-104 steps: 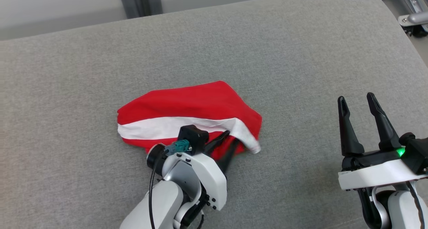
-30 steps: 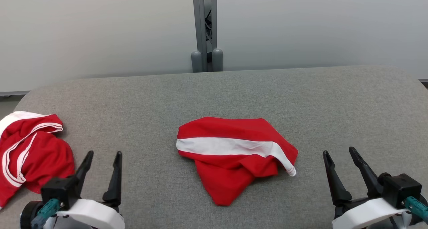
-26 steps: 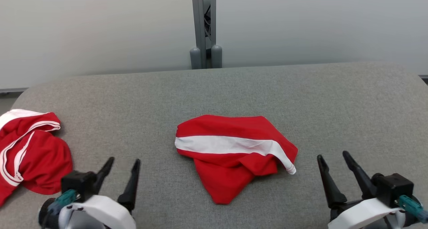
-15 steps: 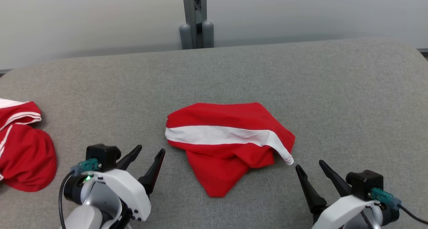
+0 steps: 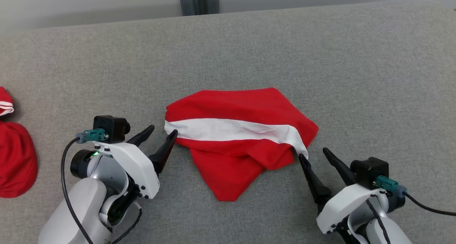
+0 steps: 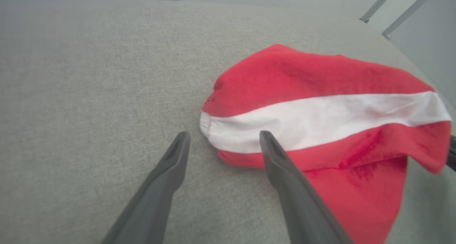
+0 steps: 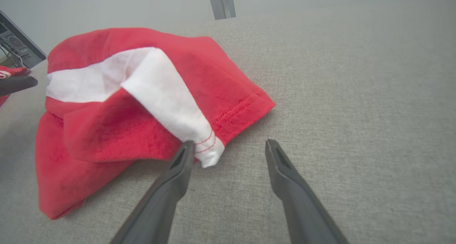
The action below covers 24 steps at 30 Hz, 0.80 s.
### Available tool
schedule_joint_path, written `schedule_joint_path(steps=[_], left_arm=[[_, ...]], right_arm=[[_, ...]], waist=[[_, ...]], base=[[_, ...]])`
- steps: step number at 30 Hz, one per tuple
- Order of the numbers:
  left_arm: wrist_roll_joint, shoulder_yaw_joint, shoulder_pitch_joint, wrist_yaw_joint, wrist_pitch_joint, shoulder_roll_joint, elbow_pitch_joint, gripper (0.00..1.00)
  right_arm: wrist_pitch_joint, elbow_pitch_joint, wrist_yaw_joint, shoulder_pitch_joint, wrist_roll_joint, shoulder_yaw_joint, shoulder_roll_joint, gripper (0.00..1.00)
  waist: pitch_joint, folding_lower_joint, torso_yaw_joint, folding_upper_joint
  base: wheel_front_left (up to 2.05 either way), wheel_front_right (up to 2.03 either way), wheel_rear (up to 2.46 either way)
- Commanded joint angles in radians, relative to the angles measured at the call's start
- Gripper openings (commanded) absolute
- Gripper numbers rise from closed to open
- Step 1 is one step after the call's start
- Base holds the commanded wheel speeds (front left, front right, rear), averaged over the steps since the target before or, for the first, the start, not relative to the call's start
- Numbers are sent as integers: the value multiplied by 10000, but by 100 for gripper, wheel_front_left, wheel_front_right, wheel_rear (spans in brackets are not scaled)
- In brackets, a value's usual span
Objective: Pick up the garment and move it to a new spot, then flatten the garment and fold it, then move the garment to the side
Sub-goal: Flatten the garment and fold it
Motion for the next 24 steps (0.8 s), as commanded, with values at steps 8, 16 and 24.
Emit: schedule_joint_path(steps=[8, 16, 24], left_arm=[[-560, -241, -697, -458, 140, -182, 802, 0], [-432, -232, -852, -436, -572, -85, 690, 0], [-254, 56, -657, 171, -795, 177, -661, 0]], right_arm=[[-289, 193, -3, -538, 55, 401, -56, 0], [-591, -367, -3, -485, -139, 227, -56, 0], [-634, -1544, -3, -473, -560, -333, -56, 0]], waist=[[392, 0, -125, 0], [303, 0, -179, 0], [-133, 0, -146, 0]], base=[[0, 0, 0], [0, 0, 0], [0, 0, 0]])
